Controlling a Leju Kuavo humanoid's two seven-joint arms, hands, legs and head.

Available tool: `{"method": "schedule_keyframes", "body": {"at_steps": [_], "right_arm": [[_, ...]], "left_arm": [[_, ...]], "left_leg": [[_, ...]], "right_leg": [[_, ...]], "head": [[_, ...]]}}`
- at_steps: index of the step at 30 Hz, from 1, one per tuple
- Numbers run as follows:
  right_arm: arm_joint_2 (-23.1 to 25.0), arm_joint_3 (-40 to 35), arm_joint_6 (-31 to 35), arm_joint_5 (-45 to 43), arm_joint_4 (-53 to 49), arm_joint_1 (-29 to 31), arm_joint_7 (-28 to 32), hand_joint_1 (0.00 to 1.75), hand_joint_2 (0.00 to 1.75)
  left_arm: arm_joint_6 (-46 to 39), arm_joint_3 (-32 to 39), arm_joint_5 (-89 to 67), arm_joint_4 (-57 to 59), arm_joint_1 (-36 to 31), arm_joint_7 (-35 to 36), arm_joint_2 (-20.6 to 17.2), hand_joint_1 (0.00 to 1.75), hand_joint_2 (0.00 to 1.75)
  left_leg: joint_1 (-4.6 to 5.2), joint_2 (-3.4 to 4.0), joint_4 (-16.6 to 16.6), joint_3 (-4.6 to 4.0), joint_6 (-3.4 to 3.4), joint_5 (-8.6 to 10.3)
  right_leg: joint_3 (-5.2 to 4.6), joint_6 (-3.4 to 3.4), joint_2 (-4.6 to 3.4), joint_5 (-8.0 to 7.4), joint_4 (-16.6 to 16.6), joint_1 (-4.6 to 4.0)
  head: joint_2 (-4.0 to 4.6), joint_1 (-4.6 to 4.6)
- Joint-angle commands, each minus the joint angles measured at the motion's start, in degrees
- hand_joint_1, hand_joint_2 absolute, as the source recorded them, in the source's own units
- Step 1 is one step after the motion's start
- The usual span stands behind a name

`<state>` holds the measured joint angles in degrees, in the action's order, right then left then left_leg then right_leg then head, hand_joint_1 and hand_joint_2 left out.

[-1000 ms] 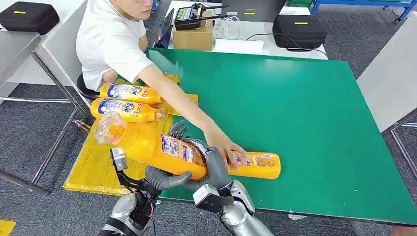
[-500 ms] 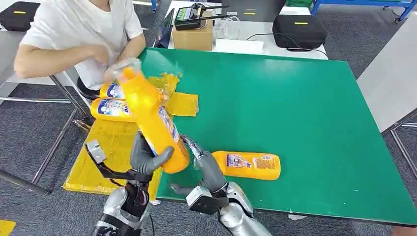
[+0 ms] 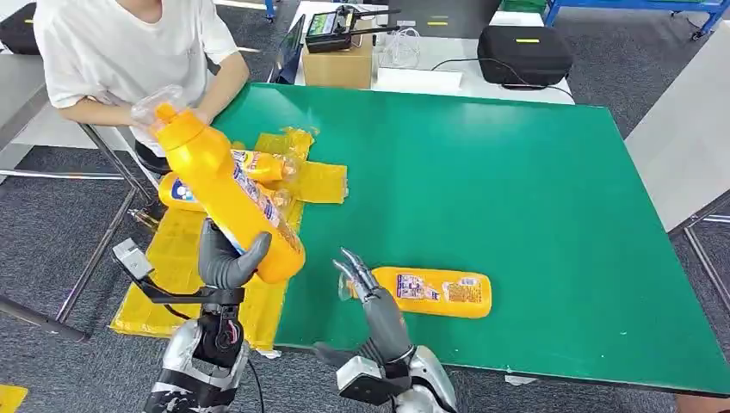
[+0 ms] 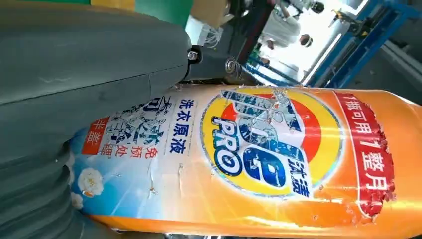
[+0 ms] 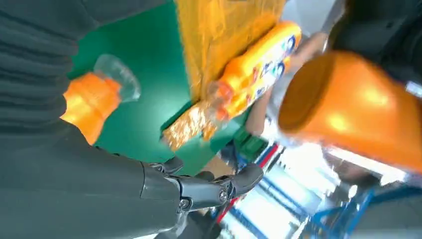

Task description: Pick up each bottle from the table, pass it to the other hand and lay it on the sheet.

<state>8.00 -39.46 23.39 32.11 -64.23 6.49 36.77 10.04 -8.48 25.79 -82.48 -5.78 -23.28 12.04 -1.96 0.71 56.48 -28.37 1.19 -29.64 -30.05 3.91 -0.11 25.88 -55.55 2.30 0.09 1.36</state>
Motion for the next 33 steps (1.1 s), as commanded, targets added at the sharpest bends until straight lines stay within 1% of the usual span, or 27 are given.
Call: {"method": "schedule_keyframes", "body": {"at_steps": [1,2,3,4,5,6,7,8,9,10,11,13,14,16,17,18,19,20,23,24,25,26,27,28,30,31,33], "right_arm": [[-4.3,8.8,5.1,-1.2,-9.7,-7.7,1.6,0.0,0.0],[-4.5,9.8,5.9,-1.3,-10.4,-8.4,1.6,0.0,0.0],[-4.6,11.4,6.6,-1.5,-11.4,-9.3,1.5,0.0,0.0],[-4.8,12.2,6.6,-1.8,-12.0,-9.8,1.5,0.0,0.0],[-4.8,13.4,6.7,-2.0,-12.7,-10.4,1.5,0.0,0.0],[-4.9,14.8,6.1,-2.8,-13.2,-11.3,1.1,0.0,0.0],[-5.0,15.4,5.5,-3.1,-13.4,-11.8,1.4,0.0,0.0],[-5.2,15.8,5.4,-2.9,-13.3,-12.0,1.6,0.0,0.0],[-5.4,16.1,4.9,-3.0,-13.2,-12.2,1.8,0.0,0.0],[-5.4,16.4,4.8,-2.9,-13.0,-12.3,1.9,0.0,0.0],[-5.4,16.6,4.8,-2.8,-12.7,-12.2,2.0,0.0,0.0],[-5.3,16.7,4.5,-2.9,-12.2,-11.9,2.2,0.0,0.0],[-5.1,16.7,4.5,-2.9,-11.8,-11.6,2.2,0.0,0.0],[-5.0,16.7,4.6,-2.9,-11.9,-11.6,2.2,0.0,0.0],[-5.0,16.7,4.6,-2.9,-11.9,-11.6,2.2,0.0,0.0],[-5.0,16.7,4.6,-2.8,-12.0,-11.7,2.2,0.0,0.0],[-5.0,16.7,4.6,-2.8,-12.0,-11.7,2.2,0.0,0.0],[-5.1,16.6,4.4,-2.9,-12.0,-11.7,2.2,0.0,0.0],[-5.0,16.2,3.1,-3.7,-11.5,-11.2,2.6,0.0,0.0],[-5.0,15.7,2.6,-3.6,-10.9,-10.7,2.8,0.0,0.0],[-4.9,15.3,2.2,-3.7,-10.3,-10.3,2.9,0.0,0.0],[-4.8,15.1,2.0,-3.7,-9.9,-9.9,3.0,0.0,0.0],[-4.7,14.7,2.0,-3.7,-9.1,-9.5,3.0,0.0,0.0],[-4.7,14.5,1.6,-4.0,-8.8,-9.3,2.9,0.0,0.0],[-4.7,14.2,1.7,-4.0,-8.4,-9.2,2.9,0.0,0.0],[-4.9,13.9,1.6,-4.0,-8.2,-9.1,2.8,0.0,0.0],[-5.5,13.8,1.6,-4.1,-7.9,-9.3,2.6,0.0,0.0]], "left_arm": [[-7.0,1.6,-10.5,0.1,0.3,-0.7,-3.5,1.75,1.75],[-11.4,1.0,-17.4,1.0,0.0,-1.1,-4.8,1.75,1.75],[-18.2,-0.4,-29.5,2.7,-0.7,-1.9,-7.1,1.75,1.75],[-24.8,-1.1,-40.9,4.3,-1.0,-1.7,-8.6,1.75,1.75],[-26.2,-0.2,-46.4,6.3,-1.1,0.9,-9.0,1.75,1.75],[-24.1,0.9,-49.7,9.0,-1.0,4.5,-9.6,1.75,1.75],[-24.3,1.7,-52.1,11.0,-1.0,4.2,-10.0,1.75,1.75],[-26.3,1.9,-57.1,13.4,-1.0,4.7,-10.9,1.75,1.75],[-28.0,3.1,-60.3,16.3,-1.1,5.1,-11.6,1.75,1.75],[-27.9,4.6,-60.6,18.1,-1.5,4.4,-11.5,1.75,1.75],[-27.6,6.4,-60.4,20.0,-2.3,4.6,-11.4,1.75,1.75],[-27.8,7.9,-60.4,22.1,-3.5,4.1,-11.9,1.75,1.75],[-27.6,8.1,-60.5,22.7,-4.0,4.0,-11.8,1.75,1.75],[-27.5,8.1,-60.5,22.5,-4.0,4.0,-11.5,1.75,1.75],[-27.5,8.1,-60.5,22.5,-4.0,4.0,-11.5,1.75,1.75],[-27.6,8.1,-60.6,22.0,-3.8,4.0,-11.2,1.75,1.75],[-27.6,8.1,-60.6,22.0,-3.8,4.0,-11.2,1.75,1.75],[-28.6,8.6,-61.5,22.2,-4.0,4.9,-11.1,1.75,1.75],[-31.9,9.5,-66.2,28.3,-7.3,6.4,-13.4,1.75,1.75],[-33.7,9.1,-70.4,33.5,-9.9,7.0,-15.1,1.75,1.75],[-33.0,9.7,-70.7,36.7,-11.6,7.3,-15.8,1.75,1.75],[-33.1,10.3,-71.0,39.3,-12.8,7.5,-16.3,1.75,1.75],[-35.5,9.3,-75.6,44.1,-14.8,8.7,-17.6,1.75,1.75],[-35.7,10.0,-76.1,46.3,-15.5,9.5,-18.0,1.75,1.75],[-36.9,11.4,-76.1,49.3,-16.2,8.9,-18.0,1.75,1.75],[-36.4,11.6,-76.0,49.9,-15.7,7.8,-18.0,1.75,1.75],[-34.8,11.8,-75.2,49.1,-14.0,4.8,-17.2,1.75,1.75]], "left_leg": [[0.0,-0.18,-0.2,0.22,-0.19,-0.01],[0.01,-0.18,-0.2,0.18,-0.16,0.0],[0.0,-0.17,-0.2,0.26,-0.19,0.01],[0.03,-0.12,-0.1,0.13,-0.12,0.02],[0.0,-0.15,-0.3,0.28,-0.18,0.04],[0.05,-0.19,-0.3,0.27,-0.16,0.06],[0.02,-0.12,-0.2,0.18,-0.11,0.04],[0.03,-0.18,-0.3,0.33,-0.16,0.07],[0.07,-0.11,-0.3,0.3,-0.12,0.05],[0.04,-0.14,-0.4,0.44,-0.17,0.07],[0.05,-0.06,-0.3,0.37,-0.14,0.05],[0.02,0.01,-0.1,0.16,-0.1,0.01],[0.02,0.04,-0.2,0.25,-0.14,0.02],[0.02,0.02,-0.1,0.1,-0.1,0.02],[0.0,-0.07,-0.2,0.2,-0.16,0.02],[0.01,-0.08,-0.1,0.13,-0.12,0.01],[-0.01,-0.14,-0.2,0.19,-0.18,0.01],[-0.01,-0.06,-0.1,0.11,-0.13,0.0],[0.0,-0.01,-0.1,0.08,-0.11,0.01],[-0.01,-0.05,-0.1,0.16,-0.15,0.02],[-0.01,-0.08,-0.1,0.1,-0.09,0.05],[-0.03,-0.16,-0.2,0.2,-0.15,0.08],[-0.03,-0.08,-0.2,0.16,-0.11,0.06],[-0.01,-0.01,-0.2,0.17,-0.08,0.05],[-0.03,0.08,-0.2,0.3,-0.1,0.07],[-0.03,0.06,-0.3,0.34,-0.14,0.07],[0.02,0.14,-0.2,0.36,-0.08,0.03]], "right_leg": [[0.28,-0.26,0.14,0.04,0.2,-0.05],[0.23,-0.23,0.14,0.04,0.2,-0.04],[0.3,-0.29,0.12,0.03,0.2,-0.06],[0.15,-0.17,0.09,0.01,0.1,-0.01],[0.31,-0.3,0.11,0.0,0.2,-0.06],[0.29,-0.26,0.15,0.01,0.2,-0.01],[0.19,-0.18,0.1,0.0,0.1,-0.01],[0.34,-0.26,0.14,0.0,0.3,-0.02],[0.26,-0.17,0.09,0.01,0.2,0.03],[0.41,-0.27,0.1,-0.01,0.3,-0.01],[0.33,-0.21,0.03,-0.02,0.2,0.0],[0.13,-0.13,-0.02,-0.01,0.1,-0.01],[0.2,-0.21,-0.05,-0.01,0.2,-0.02],[0.05,-0.13,0.0,0.01,0.1,-0.01],[0.18,-0.24,0.06,0.02,0.1,-0.05],[0.11,-0.17,0.06,0.02,0.1,-0.03],[0.21,-0.24,0.11,0.02,0.2,-0.07],[0.11,-0.16,0.06,0.01,0.1,-0.05],[0.07,-0.15,0.0,0.0,0.1,-0.03],[0.15,-0.22,0.03,0.0,0.1,-0.05],[0.1,-0.17,0.06,-0.01,0.1,-0.04],[0.23,-0.29,0.12,-0.03,0.2,-0.08],[0.15,-0.25,0.04,-0.03,0.1,-0.08],[0.13,-0.21,-0.02,-0.03,0.1,-0.05],[0.21,-0.27,-0.12,-0.06,0.1,-0.07],[0.25,-0.31,-0.1,-0.07,0.2,-0.08],[0.25,-0.16,-0.17,-0.02,0.0,0.0]], "head": [[0.0,0.0],[0.0,0.0],[-0.02,0.0],[0.0,0.0],[0.0,0.0],[0.0,0.0],[0.0,-0.02],[0.0,0.02],[0.0,0.0],[0.0,0.0],[0.0,0.0],[0.0,-0.04],[0.0,0.02],[0.0,0.0],[0.0,-0.02],[0.0,0.02],[0.0,0.0],[0.0,-0.02],[0.0,-0.02],[0.0,0.0],[0.0,-0.02],[0.0,-0.02],[0.0,-0.04],[0.0,-0.02],[0.0,0.0],[0.0,0.0],[0.0,0.0]]}}
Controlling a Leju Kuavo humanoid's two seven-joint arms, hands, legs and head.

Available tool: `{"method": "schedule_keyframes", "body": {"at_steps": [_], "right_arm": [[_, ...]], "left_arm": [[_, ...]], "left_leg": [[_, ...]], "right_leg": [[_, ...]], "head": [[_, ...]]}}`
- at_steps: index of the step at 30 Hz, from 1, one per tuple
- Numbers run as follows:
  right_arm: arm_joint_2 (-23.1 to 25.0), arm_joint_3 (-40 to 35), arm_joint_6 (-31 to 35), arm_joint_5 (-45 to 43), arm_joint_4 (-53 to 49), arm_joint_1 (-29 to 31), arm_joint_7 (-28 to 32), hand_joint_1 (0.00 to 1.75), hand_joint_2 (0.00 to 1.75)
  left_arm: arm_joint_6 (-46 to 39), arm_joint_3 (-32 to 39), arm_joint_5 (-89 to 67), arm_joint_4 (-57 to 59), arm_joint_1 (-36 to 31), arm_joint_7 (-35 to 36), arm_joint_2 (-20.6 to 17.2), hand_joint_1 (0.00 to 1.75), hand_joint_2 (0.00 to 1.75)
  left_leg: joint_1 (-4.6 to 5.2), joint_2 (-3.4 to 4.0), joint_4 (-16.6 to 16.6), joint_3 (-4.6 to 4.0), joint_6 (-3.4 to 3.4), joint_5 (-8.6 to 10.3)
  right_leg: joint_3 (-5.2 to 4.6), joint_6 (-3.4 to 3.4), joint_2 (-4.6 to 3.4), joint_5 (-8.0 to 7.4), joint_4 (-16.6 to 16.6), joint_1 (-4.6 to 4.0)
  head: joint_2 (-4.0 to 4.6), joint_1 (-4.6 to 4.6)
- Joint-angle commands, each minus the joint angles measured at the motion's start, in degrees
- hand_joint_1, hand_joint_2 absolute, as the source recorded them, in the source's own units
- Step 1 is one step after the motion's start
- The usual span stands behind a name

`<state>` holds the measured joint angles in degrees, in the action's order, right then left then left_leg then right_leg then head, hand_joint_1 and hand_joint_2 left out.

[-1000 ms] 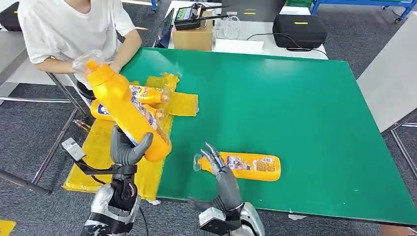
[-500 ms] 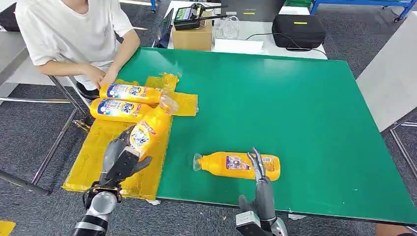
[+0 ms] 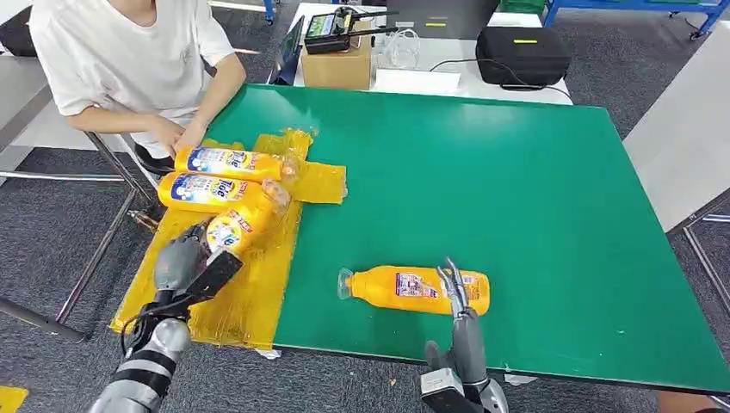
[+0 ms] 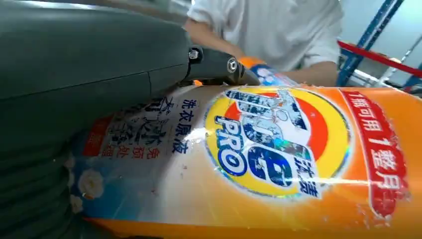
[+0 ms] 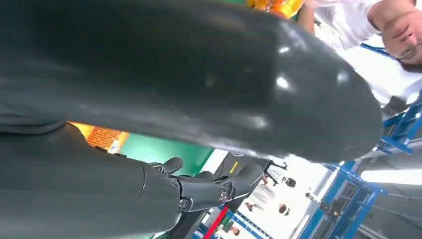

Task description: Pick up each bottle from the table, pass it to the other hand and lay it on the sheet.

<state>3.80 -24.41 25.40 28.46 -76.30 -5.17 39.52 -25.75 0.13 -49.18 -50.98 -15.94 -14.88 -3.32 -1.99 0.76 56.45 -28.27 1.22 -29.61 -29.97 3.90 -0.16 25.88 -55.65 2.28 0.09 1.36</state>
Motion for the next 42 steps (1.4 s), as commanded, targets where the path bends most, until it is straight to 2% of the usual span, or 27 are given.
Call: {"method": "schedule_keyframes", "body": {"at_steps": [1,3,4,5,8,9,10,11,14,15,16,17,19,25,31,36,37,42], "right_arm": [[-1.5,-1.0,-0.4,-0.6,4.4,2.4,-0.3,0.0,0.0],[-1.8,-0.7,-1.1,-1.3,4.7,2.7,0.1,0.0,0.0],[-1.8,-0.6,-1.5,-1.5,4.8,2.9,0.5,0.0,0.0],[-1.7,-0.5,-1.9,-1.7,5.0,3.1,0.5,0.0,0.0],[-1.7,-0.4,-1.9,-1.7,5.0,3.3,0.5,0.0,0.0],[-1.5,-0.4,-2.2,-1.8,5.2,3.4,0.5,0.0,0.0],[-1.4,-0.4,-2.5,-1.8,5.5,3.5,0.5,0.0,0.0],[-1.5,-0.6,-2.5,-1.7,5.6,3.7,0.5,0.0,0.0],[-2.2,-2.5,-2.1,-3.1,6.5,4.9,0.5,0.0,0.0],[-2.4,-2.9,-1.9,-3.8,6.4,5.2,0.5,0.0,0.0],[-2.7,-3.4,-1.9,-4.4,6.3,5.6,0.5,0.0,0.0],[-2.7,-3.8,-1.9,-4.8,6.1,5.9,0.5,0.0,0.0],[-2.8,-4.1,-2.1,-5.6,5.9,6.3,0.5,0.0,0.0],[-3.1,-5.9,-1.4,-7.5,5.5,7.5,0.5,0.0,0.0],[-3.4,-6.8,-0.7,-8.8,5.1,8.0,0.5,0.0,0.0],[-3.3,-7.0,0.1,-8.9,5.2,7.8,0.5,0.0,0.0],[-3.3,-7.0,0.8,-8.3,5.2,7.7,0.5,0.0,0.0],[-3.3,-7.0,0.9,-8.2,5.2,7.6,0.5,0.0,0.0]], "left_arm": [[2.7,2.5,0.1,16.2,-2.5,-6.0,-1.5,1.75,1.75],[1.8,-0.3,-2.9,13.6,-0.5,-7.8,-2.1,1.69,1.75],[2.1,-1.8,-4.4,12.4,0.1,-8.1,-2.7,1.13,1.75],[2.6,-2.0,-4.4,11.6,0.6,-8.0,-2.8,0.96,1.75],[2.7,-2.0,-4.4,11.3,0.5,-8.0,-2.9,0.96,1.75],[5.0,-2.3,-3.5,9.7,1.1,-8.4,-3.0,0.49,1.75],[7.8,-2.2,-2.0,8.3,1.7,-8.8,-2.8,0.33,1.75],[9.5,-2.5,-1.0,7.4,2.1,-9.5,-2.8,0.63,1.75],[13.2,-4.0,2.5,2.2,5.2,-13.3,-3.5,0.49,1.75],[14.5,-4.2,4.0,0.8,6.1,-14.7,-3.7,0.65,1.75],[15.9,-4.2,5.9,-1.0,7.3,-16.4,-3.7,0.58,1.75],[16.3,-4.5,6.6,-2.0,7.9,-16.9,-3.8,0.23,1.75],[17.0,-5.3,6.6,-2.7,8.2,-16.9,-4.7,0.02,1.75],[20.9,-7.0,6.8,-1.9,7.8,-17.8,-7.4,0.0,1.75],[20.9,-6.9,7.6,-3.8,8.4,-17.6,-7.5,0.0,1.75],[18.3,-3.4,11.7,-6.0,8.0,-17.4,-4.1,0.0,1.75],[19.0,-0.8,16.9,-8.5,8.3,-19.1,-1.7,0.0,1.75],[19.1,-1.0,17.0,-9.5,8.4,-18.7,-1.3,0.0,1.75]], "left_leg": [[0.03,0.11,-0.3,0.36,-0.17,0.01],[0.01,0.13,-0.3,0.46,-0.21,0.02],[0.05,0.1,-0.2,0.42,-0.17,0.01],[0.08,0.05,-0.2,0.39,-0.13,0.0],[0.05,0.12,-0.2,0.44,-0.17,0.03],[0.06,0.11,-0.2,0.44,-0.14,0.02],[0.05,0.1,-0.3,0.47,-0.2,0.06],[0.07,0.09,-0.2,0.47,-0.14,0.01],[0.05,0.09,-0.2,0.57,-0.13,-0.01],[0.04,0.22,-0.3,0.66,-0.2,0.02],[0.04,0.17,-0.2,0.64,-0.15,-0.01],[0.09,0.08,-0.1,0.58,-0.12,-0.01],[0.05,0.08,-0.1,0.55,-0.17,-0.02],[0.02,0.07,-0.2,0.6,-0.18,0.04],[0.02,-0.01,-0.1,0.53,-0.09,-0.02],[0.01,-0.05,-0.1,0.52,-0.15,0.01],[0.02,-0.1,-0.1,0.5,-0.12,0.01],[0.01,-0.14,-0.1,0.43,-0.17,0.02]], "right_leg": [[0.27,-0.23,-0.15,-0.05,0.2,-0.02],[0.38,-0.26,-0.17,-0.08,0.3,-0.05],[0.33,-0.19,-0.14,-0.05,0.2,0.01],[0.34,-0.14,-0.07,-0.02,0.1,0.06],[0.44,-0.22,-0.1,-0.08,0.2,0.01],[0.44,-0.18,-0.08,-0.06,0.1,0.03],[0.48,-0.26,-0.09,-0.1,0.2,0.0],[0.48,-0.19,-0.06,-0.04,0.1,0.03],[0.6,-0.18,-0.06,-0.02,0.1,0.01],[0.64,-0.3,-0.2,-0.1,0.3,-0.02],[0.64,-0.22,-0.16,-0.06,0.2,0.0],[0.61,-0.13,-0.05,-0.01,0.1,0.06],[0.6,-0.18,-0.04,-0.04,0.1,0.01],[0.59,-0.31,-0.03,-0.07,0.2,-0.04],[0.57,-0.12,0.06,0.01,0.0,0.0],[0.58,-0.17,0.1,-0.01,0.1,-0.02],[0.57,-0.14,0.15,0.02,0.1,0.0],[0.47,-0.23,0.18,0.0,0.1,-0.05]], "head": [[0.0,0.0],[0.0,0.0],[0.0,0.02],[0.0,0.0],[0.0,0.02],[0.0,0.0],[0.0,0.0],[0.0,0.0],[0.0,0.0],[0.0,0.04],[0.0,0.02],[0.0,0.02],[0.0,0.0],[0.0,-0.02],[0.0,0.0],[0.0,-0.02],[0.0,-0.02],[0.0,-0.02]]}}
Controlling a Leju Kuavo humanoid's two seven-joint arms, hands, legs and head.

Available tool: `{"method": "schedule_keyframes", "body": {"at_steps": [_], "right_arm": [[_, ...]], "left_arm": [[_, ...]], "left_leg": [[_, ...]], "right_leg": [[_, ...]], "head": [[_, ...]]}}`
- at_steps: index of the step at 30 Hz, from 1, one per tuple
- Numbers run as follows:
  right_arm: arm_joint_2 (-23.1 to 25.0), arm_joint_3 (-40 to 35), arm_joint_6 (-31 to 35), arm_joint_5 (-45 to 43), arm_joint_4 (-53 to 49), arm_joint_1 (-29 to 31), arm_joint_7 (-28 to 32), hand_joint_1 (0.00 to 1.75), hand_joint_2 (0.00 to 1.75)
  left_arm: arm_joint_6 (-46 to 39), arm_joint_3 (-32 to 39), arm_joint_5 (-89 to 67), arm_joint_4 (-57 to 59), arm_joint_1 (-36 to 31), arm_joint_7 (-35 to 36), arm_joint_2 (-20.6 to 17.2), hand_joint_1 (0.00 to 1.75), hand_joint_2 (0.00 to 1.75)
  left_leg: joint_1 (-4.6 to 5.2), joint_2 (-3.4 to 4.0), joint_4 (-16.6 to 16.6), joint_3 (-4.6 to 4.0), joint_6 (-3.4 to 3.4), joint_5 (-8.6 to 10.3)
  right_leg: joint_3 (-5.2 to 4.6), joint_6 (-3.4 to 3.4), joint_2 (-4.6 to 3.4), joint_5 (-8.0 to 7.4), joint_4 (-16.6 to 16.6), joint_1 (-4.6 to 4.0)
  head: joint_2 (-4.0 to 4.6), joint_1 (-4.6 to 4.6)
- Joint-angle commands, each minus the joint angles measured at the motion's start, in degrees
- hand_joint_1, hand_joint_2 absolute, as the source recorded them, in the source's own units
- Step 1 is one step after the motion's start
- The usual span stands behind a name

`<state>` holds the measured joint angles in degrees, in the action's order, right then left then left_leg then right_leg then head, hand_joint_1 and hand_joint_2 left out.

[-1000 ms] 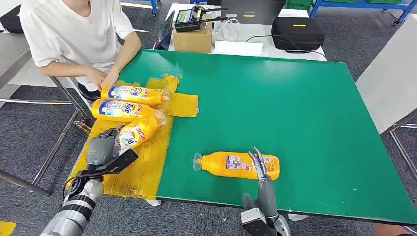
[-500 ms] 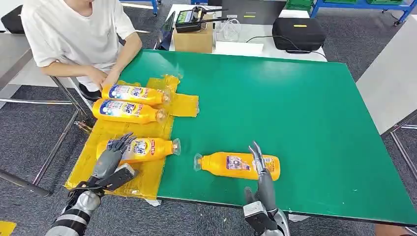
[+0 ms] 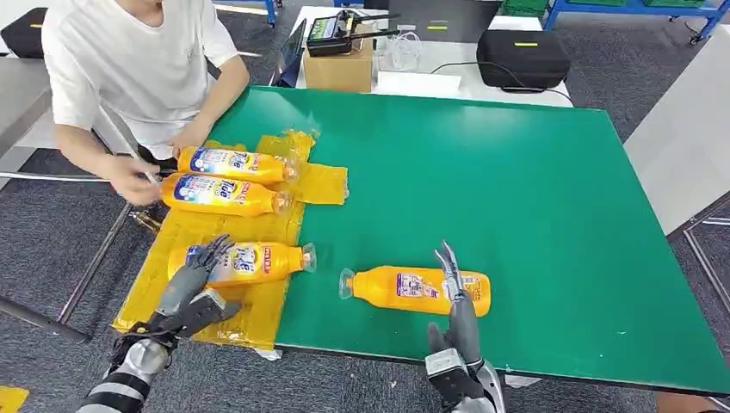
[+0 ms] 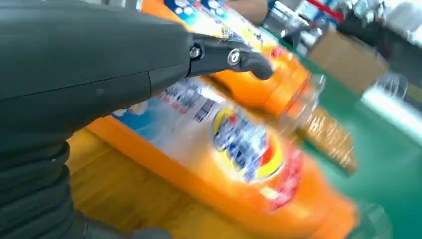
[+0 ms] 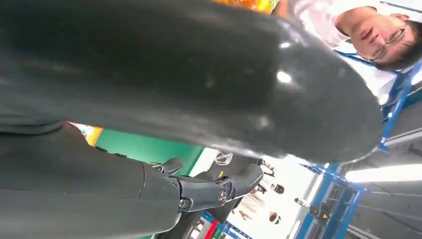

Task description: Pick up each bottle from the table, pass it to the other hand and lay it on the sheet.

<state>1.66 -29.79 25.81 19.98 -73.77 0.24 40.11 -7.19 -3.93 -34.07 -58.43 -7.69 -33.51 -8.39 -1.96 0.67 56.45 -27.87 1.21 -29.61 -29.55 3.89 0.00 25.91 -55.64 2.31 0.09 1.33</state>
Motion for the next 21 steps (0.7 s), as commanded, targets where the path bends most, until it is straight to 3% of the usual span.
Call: {"method": "schedule_keyframes", "body": {"at_steps": [1,3,6,8,11,12,13,21], "right_arm": [[-1.1,-1.4,1.1,1.2,2.8,2.1,-0.1,0.0,0.0],[-0.4,0.1,2.6,3.9,3.0,1.1,-0.1,0.0,0.0],[0.9,3.4,2.3,6.5,2.0,-0.9,-0.1,0.0,0.0],[1.3,4.5,1.9,7.4,1.9,-1.5,-0.1,0.0,0.0],[0.8,4.9,2.2,10.7,2.7,-1.5,-1.4,0.0,0.0],[0.1,5.0,2.7,12.8,3.4,-1.2,-3.2,0.0,0.0],[-1.8,4.1,4.0,20.3,5.4,-0.5,-8.4,0.0,0.0],[-8.0,10.5,0.7,27.3,6.4,-0.8,-16.4,0.0,0.0]], "left_arm": [[1.7,5.8,6.8,-3.6,0.4,-0.8,6.0,0.0,1.75],[1.9,12.1,18.4,-10.9,0.9,-2.9,13.2,0.0,1.75],[0.1,11.7,28.5,-21.3,3.4,-3.1,19.3,0.0,1.75],[0.1,9.8,34.3,-25.9,4.9,-3.5,21.3,0.0,1.75],[-2.3,6.6,37.1,-28.9,5.7,-4.6,21.6,0.0,1.75],[-2.5,6.3,37.4,-29.4,5.8,-4.7,21.5,0.0,1.75],[-1.8,6.3,39.5,-30.5,6.3,-4.9,21.7,0.0,1.75],[0.7,0.9,43.4,-39.0,9.8,-2.1,22.3,0.0,1.75]], "left_leg": [[0.0,-0.04,-0.1,-0.03,-0.12,0.01],[-0.04,-0.07,-0.1,-0.06,-0.16,0.0],[-0.04,-0.26,0.0,-0.3,-0.18,-0.02],[0.0,-0.29,0.0,-0.27,-0.23,-0.04],[0.02,-0.19,0.0,-0.31,-0.2,-0.05],[-0.01,-0.15,0.0,-0.36,-0.15,-0.03],[-0.02,-0.19,-0.1,-0.3,-0.22,-0.04],[0.01,-0.26,0.0,-0.35,-0.26,-0.03]], "right_leg": [[-0.03,-0.15,0.02,-0.01,0.1,-0.03],[-0.05,-0.21,0.03,-0.01,0.1,-0.09],[-0.22,-0.15,0.23,0.04,0.1,-0.08],[-0.17,-0.16,0.24,0.06,0.1,-0.05],[-0.22,-0.17,0.12,0.04,0.1,-0.04],[-0.27,-0.15,0.1,0.02,0.1,-0.06],[-0.17,-0.23,0.12,0.02,0.2,-0.09],[-0.21,-0.2,0.22,0.02,0.3,-0.06]], "head": [[0.0,0.02],[0.0,0.0],[0.0,0.02],[-0.02,0.0],[0.0,0.02],[0.0,0.0],[0.0,0.0],[0.0,0.02]]}}
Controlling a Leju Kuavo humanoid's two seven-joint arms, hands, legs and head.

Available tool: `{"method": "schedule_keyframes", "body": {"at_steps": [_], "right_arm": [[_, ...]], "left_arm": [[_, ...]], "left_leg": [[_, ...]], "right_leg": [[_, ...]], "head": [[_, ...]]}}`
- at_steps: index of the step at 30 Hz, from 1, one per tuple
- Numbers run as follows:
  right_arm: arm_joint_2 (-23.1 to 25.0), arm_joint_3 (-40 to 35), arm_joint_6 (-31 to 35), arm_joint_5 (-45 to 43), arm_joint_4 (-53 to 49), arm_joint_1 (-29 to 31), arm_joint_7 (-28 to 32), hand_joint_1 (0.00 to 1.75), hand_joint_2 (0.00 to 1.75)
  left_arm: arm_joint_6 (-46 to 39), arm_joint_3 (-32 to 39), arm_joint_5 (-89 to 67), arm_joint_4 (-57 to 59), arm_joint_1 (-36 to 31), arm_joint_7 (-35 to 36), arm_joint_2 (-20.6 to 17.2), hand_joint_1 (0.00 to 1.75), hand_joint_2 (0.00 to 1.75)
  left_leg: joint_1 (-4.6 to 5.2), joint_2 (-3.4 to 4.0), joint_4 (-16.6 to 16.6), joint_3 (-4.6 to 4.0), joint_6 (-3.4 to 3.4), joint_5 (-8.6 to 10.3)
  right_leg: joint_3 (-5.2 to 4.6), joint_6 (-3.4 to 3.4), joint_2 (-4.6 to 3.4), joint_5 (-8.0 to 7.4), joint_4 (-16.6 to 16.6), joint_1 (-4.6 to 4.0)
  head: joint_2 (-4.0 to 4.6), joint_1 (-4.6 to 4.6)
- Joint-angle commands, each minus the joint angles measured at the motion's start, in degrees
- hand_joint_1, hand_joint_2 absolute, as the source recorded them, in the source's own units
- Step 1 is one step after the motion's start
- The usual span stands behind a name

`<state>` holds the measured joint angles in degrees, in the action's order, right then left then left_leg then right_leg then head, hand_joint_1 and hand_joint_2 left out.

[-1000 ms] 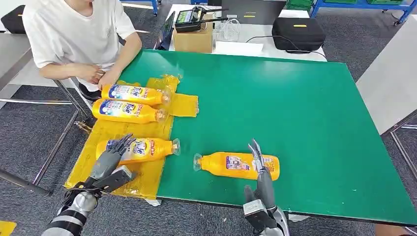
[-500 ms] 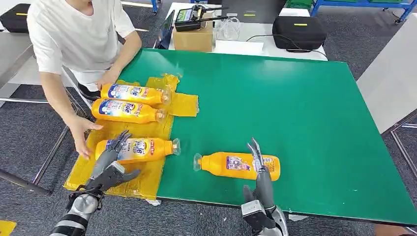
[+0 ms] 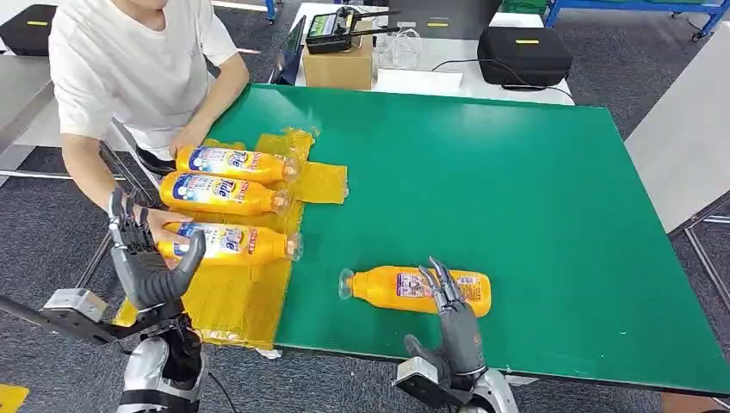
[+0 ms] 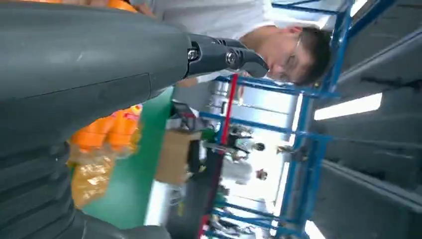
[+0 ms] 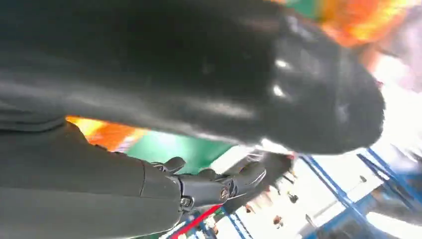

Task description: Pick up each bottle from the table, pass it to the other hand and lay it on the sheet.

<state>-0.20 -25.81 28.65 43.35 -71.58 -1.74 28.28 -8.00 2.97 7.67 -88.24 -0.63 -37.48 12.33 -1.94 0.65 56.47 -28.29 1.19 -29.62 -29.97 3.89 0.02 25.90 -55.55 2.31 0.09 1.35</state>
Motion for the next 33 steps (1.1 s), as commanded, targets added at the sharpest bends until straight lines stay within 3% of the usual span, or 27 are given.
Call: {"method": "schedule_keyframes", "body": {"at_steps": [1,9,14,19,28,33], "right_arm": [[-6.4,6.8,-2.1,4.2,4.3,1.2,-4.9,0.0,1.75],[-6.4,10.6,-4.4,8.5,4.8,3.9,-7.0,0.0,1.75],[-6.4,7.9,-5.0,12.9,8.1,8.0,-8.5,0.0,1.75],[-5.3,4.7,-9.6,10.5,16.2,14.3,-6.5,0.0,1.75],[-4.7,4.5,-8.8,10.5,18.0,15.1,-6.2,0.0,1.75],[-2.7,1.0,-9.9,11.4,25.6,19.1,-5.7,0.0,1.75]], "left_arm": [[1.7,-6.3,1.8,-9.3,2.7,2.0,1.6,0.0,1.75],[2.1,-9.7,1.0,-9.9,2.5,1.7,0.4,0.0,1.75],[2.0,-10.4,0.6,-7.3,1.2,1.7,0.4,0.0,1.75],[5.1,-12.6,1.4,-3.9,-0.8,2.9,0.1,0.0,1.75],[5.1,-12.8,1.5,-3.6,-1.2,2.9,0.2,0.0,1.75],[5.8,-14.1,1.2,-2.3,-2.2,3.1,-0.2,0.0,1.75]], "left_leg": [[0.03,-0.17,-0.1,0.05,-0.2,-0.01],[0.04,-0.04,-0.1,0.06,-0.12,0.0],[0.0,-0.05,-0.2,0.2,-0.21,0.02],[0.03,0.09,-0.1,0.13,-0.17,0.02],[-0.01,-0.05,-0.1,0.14,-0.13,0.01],[0.01,0.07,-0.1,0.12,-0.15,0.02]], "right_leg": [[0.14,-0.15,0.14,0.02,0.1,-0.01],[0.07,-0.16,-0.01,-0.01,0.1,-0.01],[0.2,-0.29,-0.02,-0.05,0.2,-0.07],[0.11,-0.19,-0.14,-0.08,0.1,-0.02],[0.14,-0.18,-0.01,-0.02,0.1,-0.06],[0.1,-0.18,-0.13,-0.07,0.1,-0.03]], "head": [[0.0,0.0],[0.0,0.0],[0.0,0.02],[0.0,0.0],[0.0,0.0],[0.0,0.02]]}}
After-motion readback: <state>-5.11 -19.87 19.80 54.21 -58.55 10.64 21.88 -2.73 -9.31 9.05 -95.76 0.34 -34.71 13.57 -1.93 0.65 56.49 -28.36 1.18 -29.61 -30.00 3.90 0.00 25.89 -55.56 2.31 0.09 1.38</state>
